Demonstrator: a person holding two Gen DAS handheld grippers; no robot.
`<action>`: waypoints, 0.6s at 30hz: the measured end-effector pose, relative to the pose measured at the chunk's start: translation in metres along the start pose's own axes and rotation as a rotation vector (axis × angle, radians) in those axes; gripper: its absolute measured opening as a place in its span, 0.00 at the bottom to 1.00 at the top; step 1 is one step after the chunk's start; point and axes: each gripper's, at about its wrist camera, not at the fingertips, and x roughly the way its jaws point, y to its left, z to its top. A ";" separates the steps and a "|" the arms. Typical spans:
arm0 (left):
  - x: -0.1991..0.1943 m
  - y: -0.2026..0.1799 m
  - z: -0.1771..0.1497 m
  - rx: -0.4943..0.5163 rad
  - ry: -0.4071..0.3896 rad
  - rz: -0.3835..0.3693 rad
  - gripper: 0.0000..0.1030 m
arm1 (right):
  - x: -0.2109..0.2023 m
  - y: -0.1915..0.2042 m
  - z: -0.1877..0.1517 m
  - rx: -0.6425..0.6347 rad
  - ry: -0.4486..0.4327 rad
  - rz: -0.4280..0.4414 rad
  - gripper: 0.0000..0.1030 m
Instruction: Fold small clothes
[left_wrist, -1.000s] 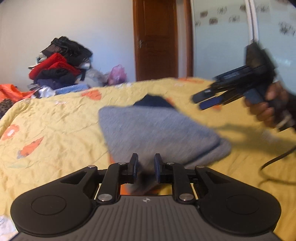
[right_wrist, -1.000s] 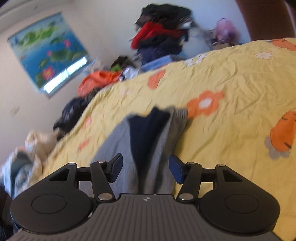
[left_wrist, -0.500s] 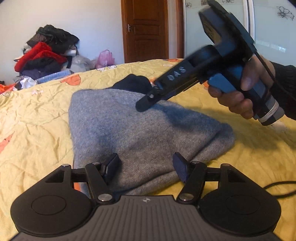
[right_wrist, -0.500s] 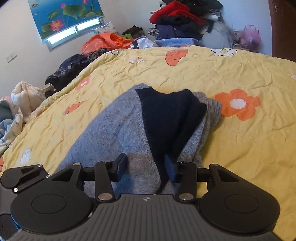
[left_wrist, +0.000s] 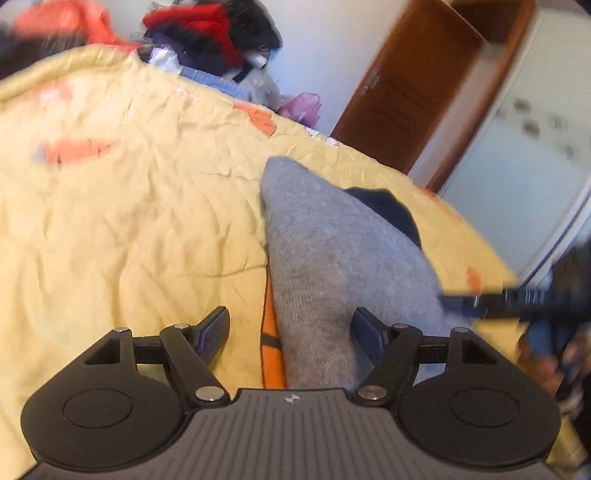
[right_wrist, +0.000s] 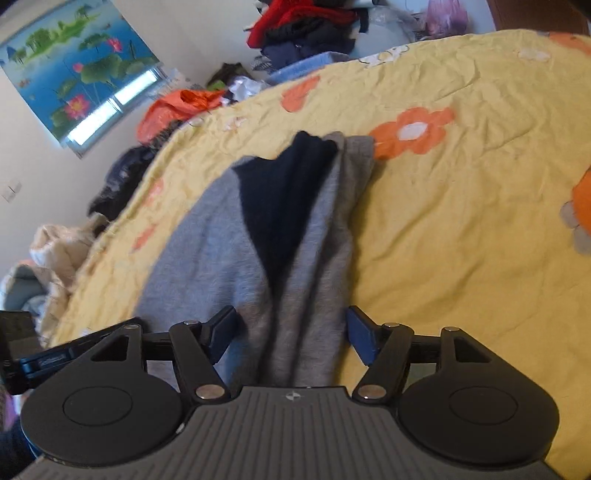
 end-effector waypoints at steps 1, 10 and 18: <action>0.004 0.000 0.002 -0.019 0.009 -0.020 0.72 | 0.003 0.001 0.001 0.004 0.006 0.022 0.69; 0.066 0.013 0.043 -0.206 0.085 -0.139 0.71 | 0.036 -0.030 0.037 0.285 0.005 0.182 0.71; 0.089 -0.003 0.072 -0.162 0.080 -0.070 0.38 | 0.048 -0.005 0.053 0.106 -0.073 0.105 0.37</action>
